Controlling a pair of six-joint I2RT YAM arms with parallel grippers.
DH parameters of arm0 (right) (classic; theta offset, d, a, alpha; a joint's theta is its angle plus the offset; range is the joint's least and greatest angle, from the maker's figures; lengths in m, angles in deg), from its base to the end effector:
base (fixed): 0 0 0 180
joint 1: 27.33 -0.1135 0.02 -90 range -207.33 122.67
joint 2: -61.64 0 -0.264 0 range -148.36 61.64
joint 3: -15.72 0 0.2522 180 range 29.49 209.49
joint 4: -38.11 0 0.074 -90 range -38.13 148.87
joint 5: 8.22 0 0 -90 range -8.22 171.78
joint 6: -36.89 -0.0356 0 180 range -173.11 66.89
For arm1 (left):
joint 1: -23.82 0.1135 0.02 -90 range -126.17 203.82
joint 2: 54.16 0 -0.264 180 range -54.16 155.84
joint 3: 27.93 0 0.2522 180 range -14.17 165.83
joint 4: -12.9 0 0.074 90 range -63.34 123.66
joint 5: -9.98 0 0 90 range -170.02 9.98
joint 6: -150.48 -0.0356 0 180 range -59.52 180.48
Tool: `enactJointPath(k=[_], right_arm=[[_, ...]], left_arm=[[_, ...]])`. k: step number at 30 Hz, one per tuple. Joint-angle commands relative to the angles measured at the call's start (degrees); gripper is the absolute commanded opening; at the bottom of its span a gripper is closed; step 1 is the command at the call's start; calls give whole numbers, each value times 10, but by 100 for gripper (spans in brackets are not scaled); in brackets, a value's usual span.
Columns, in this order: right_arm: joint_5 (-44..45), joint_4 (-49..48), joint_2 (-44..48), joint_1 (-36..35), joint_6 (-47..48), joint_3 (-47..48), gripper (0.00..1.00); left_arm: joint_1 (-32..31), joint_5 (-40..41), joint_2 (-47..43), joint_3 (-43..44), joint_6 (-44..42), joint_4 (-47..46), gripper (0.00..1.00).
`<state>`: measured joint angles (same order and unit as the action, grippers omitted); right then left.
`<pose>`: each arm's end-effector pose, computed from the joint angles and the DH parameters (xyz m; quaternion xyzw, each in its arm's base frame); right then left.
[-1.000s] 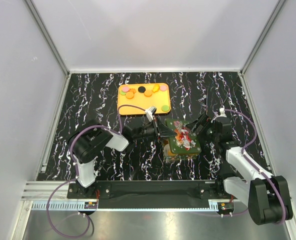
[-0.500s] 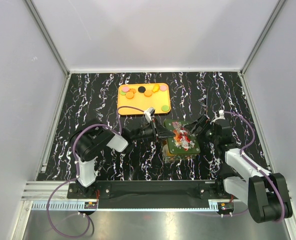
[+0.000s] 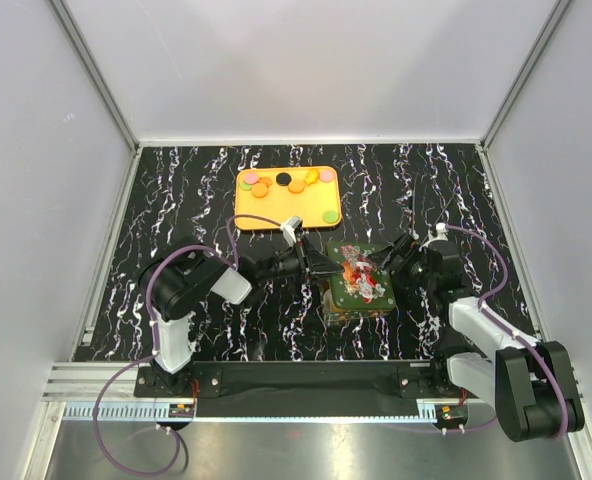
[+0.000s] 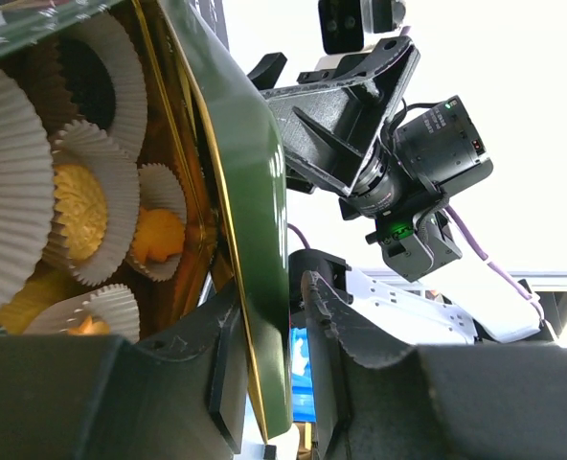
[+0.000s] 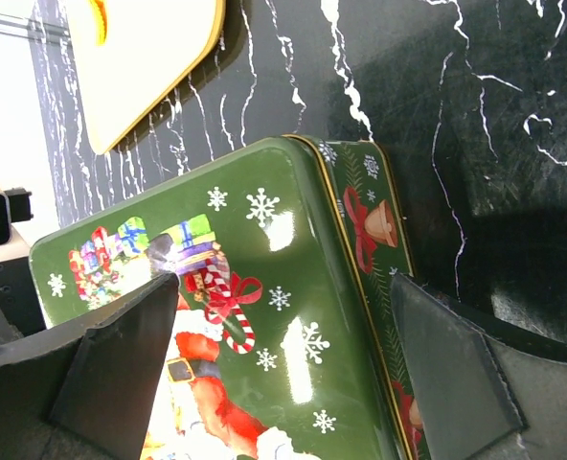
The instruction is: Pack the cookies
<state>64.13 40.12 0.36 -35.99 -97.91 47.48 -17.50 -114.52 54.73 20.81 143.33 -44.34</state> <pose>0.2006 0.0415 0.1643 0.1962 0.8430 0.3366 0.3708 0.2377 -0.2358 0.1393 -0.0544 0.7197 -0.6820 0.1181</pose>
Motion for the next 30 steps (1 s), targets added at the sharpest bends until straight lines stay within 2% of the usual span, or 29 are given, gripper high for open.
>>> enactJointPath(k=[1, 15, 30], right_arm=[[-5, -25, -9, -2, 1, 0, 98], [-7, -30, -24, -1, 1, 5, 92], [7, 5, -24, -2, 22, 27, 83]], left_arm=[[7, -10, 5, -5, -9, -63, 31], [30, -17, 9, -33, -7, -83, 33], [48, -24, 26, -53, -9, -93, 33]])
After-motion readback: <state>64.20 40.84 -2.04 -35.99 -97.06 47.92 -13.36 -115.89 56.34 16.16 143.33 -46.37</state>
